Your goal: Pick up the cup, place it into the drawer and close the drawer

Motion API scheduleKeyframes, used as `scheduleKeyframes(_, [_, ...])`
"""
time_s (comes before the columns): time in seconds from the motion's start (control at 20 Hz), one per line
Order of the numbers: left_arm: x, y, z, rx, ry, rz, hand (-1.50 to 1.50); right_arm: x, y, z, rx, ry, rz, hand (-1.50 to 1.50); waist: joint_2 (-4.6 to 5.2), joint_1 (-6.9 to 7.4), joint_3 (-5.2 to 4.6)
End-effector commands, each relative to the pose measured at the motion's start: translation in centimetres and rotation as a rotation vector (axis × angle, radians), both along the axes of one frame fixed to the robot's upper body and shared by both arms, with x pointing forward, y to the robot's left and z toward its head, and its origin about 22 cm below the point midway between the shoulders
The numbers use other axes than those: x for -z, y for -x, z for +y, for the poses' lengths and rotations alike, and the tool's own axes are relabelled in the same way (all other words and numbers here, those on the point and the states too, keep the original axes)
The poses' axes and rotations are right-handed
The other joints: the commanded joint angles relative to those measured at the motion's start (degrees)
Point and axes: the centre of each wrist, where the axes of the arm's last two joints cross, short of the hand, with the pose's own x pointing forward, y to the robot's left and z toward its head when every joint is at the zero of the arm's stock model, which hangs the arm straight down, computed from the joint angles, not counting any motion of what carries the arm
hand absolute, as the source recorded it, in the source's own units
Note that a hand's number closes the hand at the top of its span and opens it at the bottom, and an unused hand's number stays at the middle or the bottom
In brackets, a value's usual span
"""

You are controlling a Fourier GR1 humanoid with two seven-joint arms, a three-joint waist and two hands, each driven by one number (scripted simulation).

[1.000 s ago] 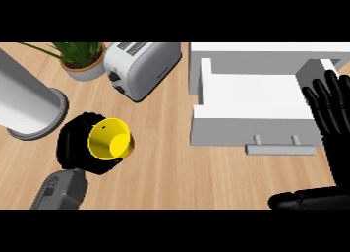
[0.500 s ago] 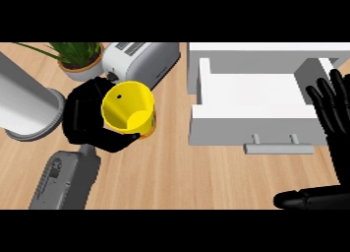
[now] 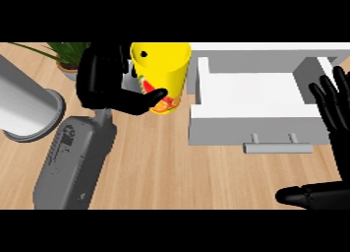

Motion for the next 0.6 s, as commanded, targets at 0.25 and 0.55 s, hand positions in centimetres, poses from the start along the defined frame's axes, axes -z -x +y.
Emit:
scheduleKeyframes(0.25, [-4.1,-3.0,-4.3,0.000,-0.074,-0.002,1.50,1.0,0.5,0.3,-0.030,0.024,0.002,-1.50,0.07,-0.32,0.00])
scheduleKeyframes(0.55, [-5.9,-4.9,-7.6,0.010,-0.139,0.048,1.50,-0.4,0.1,0.7,-0.008,0.005,0.020,-1.50,0.15,-0.74,0.00])
